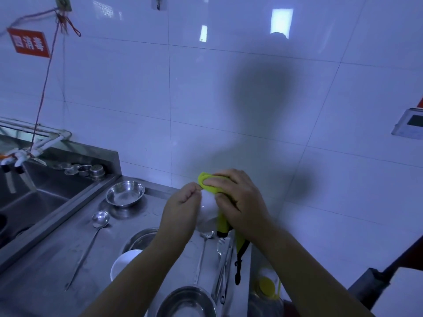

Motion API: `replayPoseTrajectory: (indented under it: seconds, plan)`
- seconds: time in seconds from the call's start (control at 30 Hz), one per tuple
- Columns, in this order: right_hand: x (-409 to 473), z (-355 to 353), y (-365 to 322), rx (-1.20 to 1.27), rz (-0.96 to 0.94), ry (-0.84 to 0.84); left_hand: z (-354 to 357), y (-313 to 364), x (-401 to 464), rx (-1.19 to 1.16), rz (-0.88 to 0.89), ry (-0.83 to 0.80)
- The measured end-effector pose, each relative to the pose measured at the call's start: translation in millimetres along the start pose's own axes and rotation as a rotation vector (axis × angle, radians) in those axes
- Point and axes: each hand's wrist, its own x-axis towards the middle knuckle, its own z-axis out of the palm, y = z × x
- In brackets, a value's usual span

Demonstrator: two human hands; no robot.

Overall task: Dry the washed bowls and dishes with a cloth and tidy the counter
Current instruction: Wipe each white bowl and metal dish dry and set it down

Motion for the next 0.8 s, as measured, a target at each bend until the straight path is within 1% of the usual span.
replayPoseTrajectory:
  seconds: [0.13, 0.2, 0.27, 0.33, 0.4, 0.47, 0.5, 0.57, 0.63, 0.73, 0.8]
  plan:
    - [8.0, -5.9, 5.0, 0.187, 0.142, -0.098, -12.7, 1.7, 5.8, -0.127, -0.015, -0.041]
    - [8.5, -5.9, 6.6, 0.358, 0.227, -0.094, -20.8, 1.5, 12.5, -0.197, -0.027, -0.040]
    - [5.2, -1.0, 6.4, 0.559, 0.300, -0.070, -30.4, -0.9, 20.8, -0.251, -0.038, -0.005]
    - [-1.4, 8.7, 7.5, 0.660, 0.353, -0.023, -38.3, -6.3, 27.3, -0.306, -0.063, 0.003]
    - [-7.8, 19.6, 7.4, 0.706, 0.426, 0.057, -44.2, -13.0, 31.2, -0.395, -0.115, -0.017]
    - [-16.3, 29.6, 7.7, 0.718, 0.521, 0.156, -50.4, -21.3, 33.5, -0.466, -0.170, -0.042]
    - [-22.6, 34.3, 8.8, 0.698, 0.576, 0.204, -53.7, -26.2, 33.4, -0.463, -0.186, -0.056]
    - [-40.9, 42.5, 12.1, 0.580, 0.697, 0.301, -63.5, -40.5, 29.7, -0.386, -0.208, -0.094]
    - [-65.7, 47.3, 15.5, 0.445, 0.802, 0.385, -75.4, -60.8, 22.9, -0.228, -0.239, -0.149]
    - [-106.3, 50.6, 15.3, 0.373, 0.947, 0.489, -92.4, -98.9, 8.1, 0.088, -0.313, -0.285]
    - [-130.7, 56.4, 10.8, 0.365, 1.034, 0.558, -96.3, -124.2, -3.0, 0.218, -0.395, -0.405]
